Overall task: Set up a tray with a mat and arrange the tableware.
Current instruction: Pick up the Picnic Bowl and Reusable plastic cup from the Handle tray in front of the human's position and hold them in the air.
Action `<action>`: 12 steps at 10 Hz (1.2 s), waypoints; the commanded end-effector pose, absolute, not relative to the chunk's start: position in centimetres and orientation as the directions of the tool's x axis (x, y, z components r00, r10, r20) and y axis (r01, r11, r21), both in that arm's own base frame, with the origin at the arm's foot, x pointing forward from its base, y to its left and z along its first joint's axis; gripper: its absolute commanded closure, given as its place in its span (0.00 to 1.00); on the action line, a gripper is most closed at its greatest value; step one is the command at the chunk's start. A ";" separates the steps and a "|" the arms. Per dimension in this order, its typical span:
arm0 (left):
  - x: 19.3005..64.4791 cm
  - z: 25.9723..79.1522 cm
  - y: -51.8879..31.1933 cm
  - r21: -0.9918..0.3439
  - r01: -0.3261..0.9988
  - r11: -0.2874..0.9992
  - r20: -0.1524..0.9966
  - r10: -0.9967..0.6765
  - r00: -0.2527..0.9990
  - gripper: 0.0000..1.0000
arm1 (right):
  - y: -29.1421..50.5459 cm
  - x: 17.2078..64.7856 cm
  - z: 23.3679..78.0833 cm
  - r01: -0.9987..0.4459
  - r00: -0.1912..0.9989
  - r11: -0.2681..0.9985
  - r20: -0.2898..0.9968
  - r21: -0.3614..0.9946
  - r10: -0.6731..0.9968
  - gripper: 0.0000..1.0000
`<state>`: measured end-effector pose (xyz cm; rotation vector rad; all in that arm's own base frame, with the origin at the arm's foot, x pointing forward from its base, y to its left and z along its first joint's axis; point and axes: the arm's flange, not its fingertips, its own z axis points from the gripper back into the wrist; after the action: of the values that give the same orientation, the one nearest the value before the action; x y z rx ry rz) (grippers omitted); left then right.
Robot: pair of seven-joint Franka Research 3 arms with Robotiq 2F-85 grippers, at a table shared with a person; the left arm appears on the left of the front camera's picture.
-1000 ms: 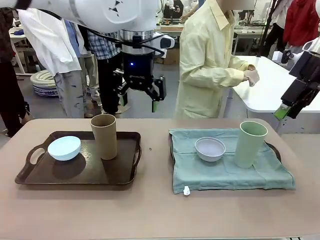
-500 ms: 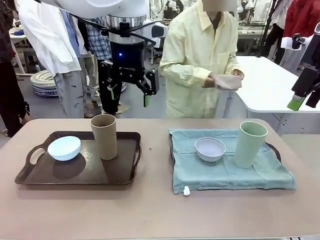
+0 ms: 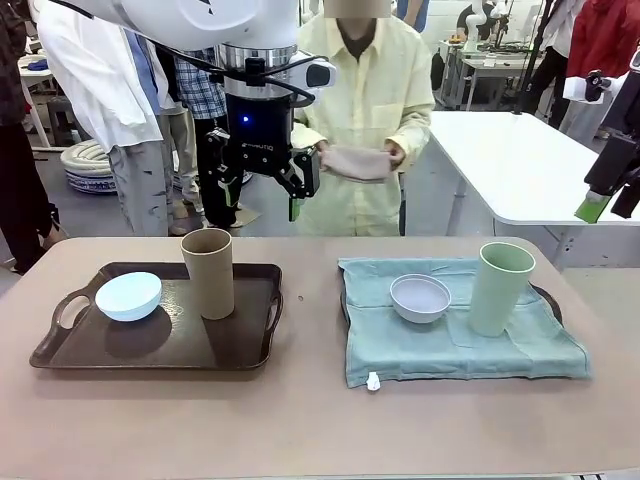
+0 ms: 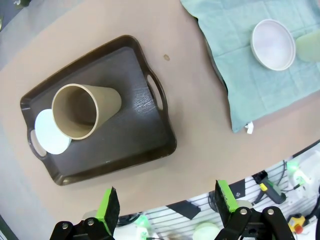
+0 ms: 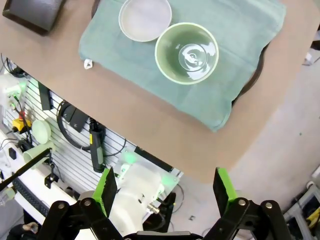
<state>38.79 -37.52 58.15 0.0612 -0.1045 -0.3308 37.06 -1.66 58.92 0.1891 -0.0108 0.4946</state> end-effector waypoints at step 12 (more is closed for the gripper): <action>37.8 54.9 -26.1 -0.059 0.306 0.950 0.036 -0.304 0.952 0.00 | -4.6 36.1 58.7 -0.506 0.863 0.852 0.081 0.133 0.499 0.00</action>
<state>39.22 -29.91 56.02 -0.0218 -0.0393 -0.3017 36.55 -3.85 59.23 0.1733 -0.0266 0.5048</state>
